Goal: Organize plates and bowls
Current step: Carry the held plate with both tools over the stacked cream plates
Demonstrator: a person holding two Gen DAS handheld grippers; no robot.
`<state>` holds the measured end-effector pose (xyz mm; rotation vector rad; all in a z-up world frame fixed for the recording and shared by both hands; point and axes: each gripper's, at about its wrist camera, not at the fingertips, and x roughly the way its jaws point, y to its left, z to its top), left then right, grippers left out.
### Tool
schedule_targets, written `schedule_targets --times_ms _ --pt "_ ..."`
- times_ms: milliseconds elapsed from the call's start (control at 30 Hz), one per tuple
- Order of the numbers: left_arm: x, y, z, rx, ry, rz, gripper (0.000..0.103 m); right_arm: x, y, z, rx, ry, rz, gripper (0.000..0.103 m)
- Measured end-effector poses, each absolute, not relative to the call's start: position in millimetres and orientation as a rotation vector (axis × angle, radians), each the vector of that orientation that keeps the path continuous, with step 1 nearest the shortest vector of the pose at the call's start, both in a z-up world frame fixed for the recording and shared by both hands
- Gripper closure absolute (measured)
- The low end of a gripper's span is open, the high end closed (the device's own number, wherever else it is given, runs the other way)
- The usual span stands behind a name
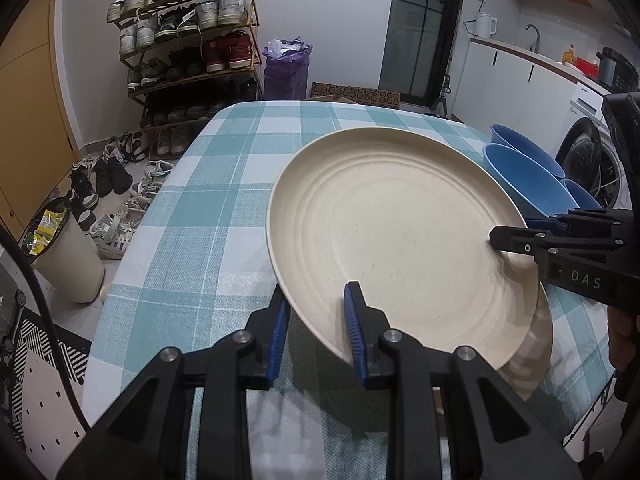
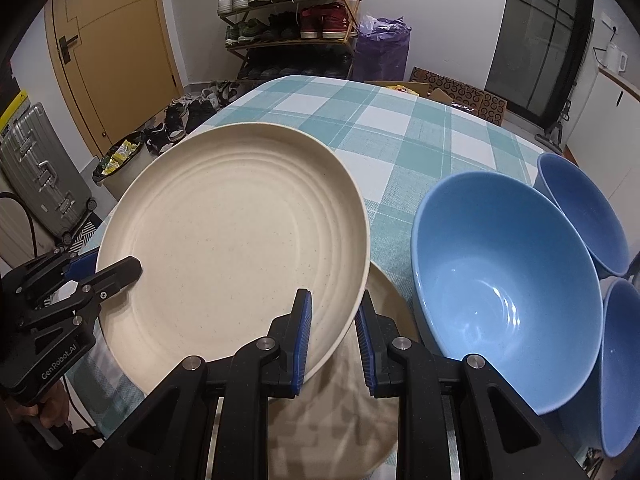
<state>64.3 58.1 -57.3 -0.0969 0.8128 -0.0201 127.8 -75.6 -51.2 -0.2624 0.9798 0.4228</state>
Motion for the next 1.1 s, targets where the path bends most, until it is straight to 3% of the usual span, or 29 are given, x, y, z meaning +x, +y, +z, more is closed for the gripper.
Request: schedule_targets --times_ms 1100 --pt "60 29 -67 -0.012 0.847 -0.062 0.077 95 -106 -64 -0.289 1.011 0.327 0.08"
